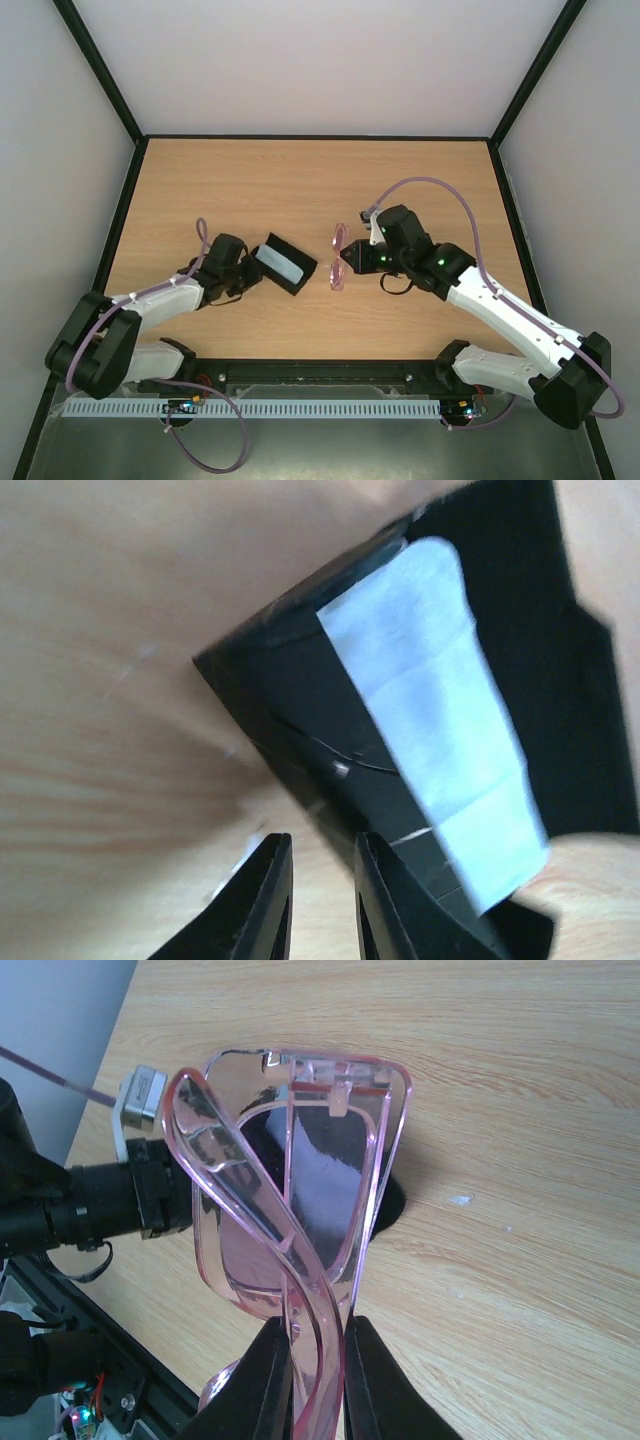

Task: Organize the sunglasses
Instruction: Adjust the sunglasses case at the center of the board, then place the sunglasses in the sunglasses case.

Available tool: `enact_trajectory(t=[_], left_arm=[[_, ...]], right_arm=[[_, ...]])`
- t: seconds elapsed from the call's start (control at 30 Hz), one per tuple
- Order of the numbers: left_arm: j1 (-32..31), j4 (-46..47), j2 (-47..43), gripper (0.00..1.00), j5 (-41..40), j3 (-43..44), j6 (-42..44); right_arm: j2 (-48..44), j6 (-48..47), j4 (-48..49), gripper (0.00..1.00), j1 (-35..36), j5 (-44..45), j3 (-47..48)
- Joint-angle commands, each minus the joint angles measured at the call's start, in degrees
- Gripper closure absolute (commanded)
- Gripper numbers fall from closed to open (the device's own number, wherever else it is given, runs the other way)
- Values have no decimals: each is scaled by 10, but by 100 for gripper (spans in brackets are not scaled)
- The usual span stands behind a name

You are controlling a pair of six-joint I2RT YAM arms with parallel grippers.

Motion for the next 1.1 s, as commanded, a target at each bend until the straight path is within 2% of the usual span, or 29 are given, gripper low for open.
enact_trajectory(t=[0.0,0.27,0.43,0.57,0.77,1.07], left_arm=[[4,27,39,81,-27,49,30],[4,71,130,81,1,89,44],[1,83,126,80,6,77,40],[1,103,142,80,17,77,46],[1,153,177,79,38,82,51],[8,165,124,74,51,49,56]], right_arm=[[8,-14,-17,99,2,14,25],[59,-23,-46,99,2,25,63],[106,-26,-63,99,4,12,97],[168,-34,-98,99,14,17,149],[272,-42,-168,99,34,76,240],[414,-24,-228,99,58,147,356]])
